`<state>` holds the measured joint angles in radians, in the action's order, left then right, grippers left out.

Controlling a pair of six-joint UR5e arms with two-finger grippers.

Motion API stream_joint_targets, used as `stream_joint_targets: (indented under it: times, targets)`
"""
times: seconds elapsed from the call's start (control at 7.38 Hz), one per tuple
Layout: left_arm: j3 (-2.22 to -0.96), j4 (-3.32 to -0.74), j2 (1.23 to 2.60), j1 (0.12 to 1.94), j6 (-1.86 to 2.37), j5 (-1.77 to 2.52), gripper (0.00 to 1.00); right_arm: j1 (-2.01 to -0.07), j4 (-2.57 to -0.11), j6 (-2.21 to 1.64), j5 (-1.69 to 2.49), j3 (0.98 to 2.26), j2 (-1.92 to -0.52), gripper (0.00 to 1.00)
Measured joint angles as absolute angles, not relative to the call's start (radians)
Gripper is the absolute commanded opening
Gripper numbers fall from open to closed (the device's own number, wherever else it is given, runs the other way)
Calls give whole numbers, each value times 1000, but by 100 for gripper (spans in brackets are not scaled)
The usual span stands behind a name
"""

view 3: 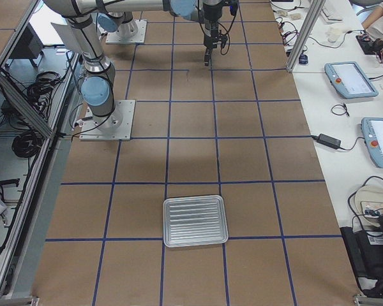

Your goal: Place bearing gear from tray to pile

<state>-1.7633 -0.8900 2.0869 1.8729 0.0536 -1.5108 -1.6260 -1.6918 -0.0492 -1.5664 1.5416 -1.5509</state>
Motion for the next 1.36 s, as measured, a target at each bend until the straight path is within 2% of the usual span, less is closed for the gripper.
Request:
stream_joint_targets:
  times: [0.27, 0.41, 0.54, 0.68, 0.81, 0.95, 1.36]
  targets:
    - [-1763, -898, 2089, 1873, 54, -1513, 67, -1626, -1693, -49, -1567, 1541, -1551, 100]
    - [-1761, -896, 2092, 1872, 54, -1511, 59, -1626, -1697, -48, -1567, 1540, -1551, 100]
    - [-1760, -891, 2096, 1872, 54, -1509, 59, -1625, -1705, -48, -1567, 1540, -1551, 100]
    - [-1757, -888, 2099, 1872, 54, -1507, 41, -1625, -1711, -48, -1568, 1540, -1550, 100]
    - [-1757, -887, 2099, 1872, 54, -1507, 13, -1625, -1713, -48, -1567, 1540, -1550, 100]
    - [-1759, -890, 2097, 1871, 54, -1507, 0, -1624, -1714, -49, -1567, 1540, -1549, 100]
    - [-1759, -899, 2086, 1869, 54, -1506, 0, -1624, -1714, -50, -1566, 1540, -1550, 100]
